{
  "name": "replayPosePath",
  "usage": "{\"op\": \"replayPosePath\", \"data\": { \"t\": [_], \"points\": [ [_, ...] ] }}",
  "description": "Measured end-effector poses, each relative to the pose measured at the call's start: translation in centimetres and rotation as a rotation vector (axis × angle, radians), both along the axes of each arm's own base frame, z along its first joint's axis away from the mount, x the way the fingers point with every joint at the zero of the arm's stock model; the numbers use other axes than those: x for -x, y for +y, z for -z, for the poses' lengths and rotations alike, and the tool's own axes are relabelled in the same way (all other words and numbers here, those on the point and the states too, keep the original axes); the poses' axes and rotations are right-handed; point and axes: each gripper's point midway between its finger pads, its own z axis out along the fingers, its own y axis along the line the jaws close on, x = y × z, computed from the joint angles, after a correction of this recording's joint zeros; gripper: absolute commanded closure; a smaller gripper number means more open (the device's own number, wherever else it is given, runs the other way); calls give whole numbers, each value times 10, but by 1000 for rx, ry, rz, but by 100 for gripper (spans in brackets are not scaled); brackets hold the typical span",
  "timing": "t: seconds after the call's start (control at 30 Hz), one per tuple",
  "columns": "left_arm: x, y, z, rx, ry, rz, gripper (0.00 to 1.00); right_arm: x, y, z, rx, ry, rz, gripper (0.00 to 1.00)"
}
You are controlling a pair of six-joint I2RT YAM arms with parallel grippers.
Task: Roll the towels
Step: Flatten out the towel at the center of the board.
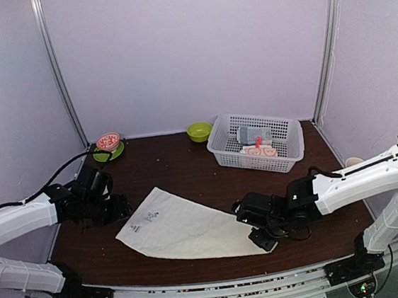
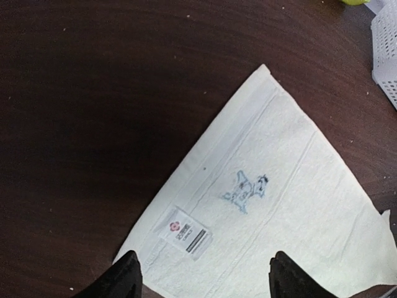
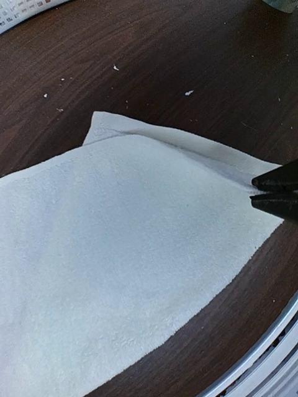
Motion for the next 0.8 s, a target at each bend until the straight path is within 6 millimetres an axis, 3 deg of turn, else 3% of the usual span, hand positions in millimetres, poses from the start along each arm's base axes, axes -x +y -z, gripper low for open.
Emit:
{"op": "replayPosePath", "data": {
  "t": [0.1, 0.23, 0.43, 0.6, 0.8],
  "points": [
    [-24, -15, -11, -1, 2, 4, 22, -1, 5, -17, -69, -27, -24, 100],
    [-80, -49, -25, -1, -4, 2, 22, 2, 11, -39, -171, -51, -65, 100],
    [-142, -82, 1, -83, 45, 29, 26, 9, 11, -41, -237, -49, -102, 100],
    [-162, -85, 37, -176, 123, 79, 36, 12, 7, -40, -267, -52, -106, 100],
    [-168, -71, 58, -216, 192, 120, 44, 15, 1, -40, -294, -57, -105, 100]
  ]
}}
